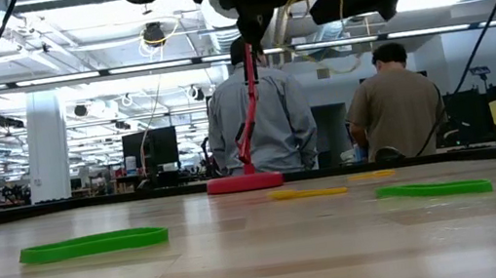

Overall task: Pick and place rubber bands into bin
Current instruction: Put the yellow rubber band into the container

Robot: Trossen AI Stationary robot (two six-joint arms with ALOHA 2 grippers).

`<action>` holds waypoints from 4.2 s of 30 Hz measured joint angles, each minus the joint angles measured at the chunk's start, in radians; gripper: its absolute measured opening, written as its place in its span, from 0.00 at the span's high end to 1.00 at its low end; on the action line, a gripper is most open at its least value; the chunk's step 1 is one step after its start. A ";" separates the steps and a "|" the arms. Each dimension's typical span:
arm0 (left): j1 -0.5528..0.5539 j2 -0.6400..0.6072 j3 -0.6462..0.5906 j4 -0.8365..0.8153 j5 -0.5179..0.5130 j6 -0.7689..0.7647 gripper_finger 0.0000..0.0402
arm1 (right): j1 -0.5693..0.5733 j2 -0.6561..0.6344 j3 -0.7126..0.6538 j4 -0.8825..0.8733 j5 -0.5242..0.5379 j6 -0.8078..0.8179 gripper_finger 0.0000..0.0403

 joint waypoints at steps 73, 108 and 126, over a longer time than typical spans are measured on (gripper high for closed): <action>0.010 0.001 0.000 0.013 -0.157 0.072 0.95 | -0.034 -0.002 0.000 -0.034 -0.097 -0.025 0.99; 0.010 0.001 0.000 -0.154 -0.320 0.084 0.81 | 0.398 -0.230 0.039 -0.910 -0.141 1.160 1.00; 0.010 0.001 0.000 -0.150 -0.319 0.132 0.81 | 0.677 -0.051 0.038 -1.050 -0.436 1.678 0.93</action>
